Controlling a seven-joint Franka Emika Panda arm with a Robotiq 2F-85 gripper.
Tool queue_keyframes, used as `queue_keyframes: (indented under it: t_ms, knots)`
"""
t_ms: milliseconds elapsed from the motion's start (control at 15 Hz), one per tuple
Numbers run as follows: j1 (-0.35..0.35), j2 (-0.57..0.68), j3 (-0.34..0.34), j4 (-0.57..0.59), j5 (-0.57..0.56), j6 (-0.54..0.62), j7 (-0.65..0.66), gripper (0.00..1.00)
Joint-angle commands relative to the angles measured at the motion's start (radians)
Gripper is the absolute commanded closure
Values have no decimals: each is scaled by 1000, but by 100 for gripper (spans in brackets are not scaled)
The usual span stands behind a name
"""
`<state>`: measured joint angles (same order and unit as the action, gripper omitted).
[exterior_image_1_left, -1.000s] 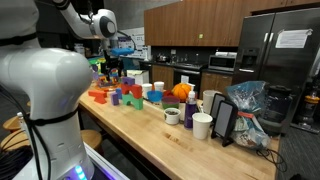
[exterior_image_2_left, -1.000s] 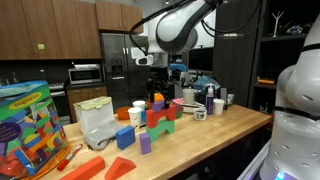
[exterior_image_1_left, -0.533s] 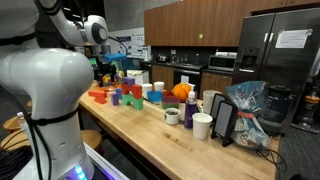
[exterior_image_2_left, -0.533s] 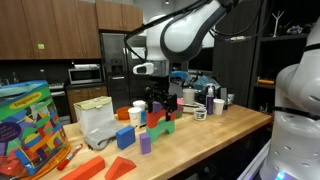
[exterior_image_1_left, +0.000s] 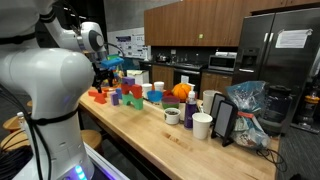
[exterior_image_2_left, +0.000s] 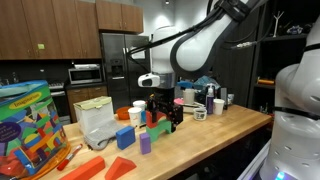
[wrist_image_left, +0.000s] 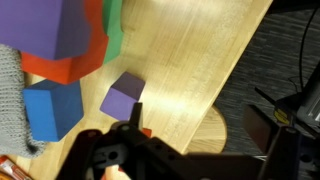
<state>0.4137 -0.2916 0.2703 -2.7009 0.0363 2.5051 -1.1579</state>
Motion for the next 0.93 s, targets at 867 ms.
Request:
queue_keyframes:
  t_ms: [867]
  knots:
    - [16, 87, 142, -36, -327, 150, 531, 0]
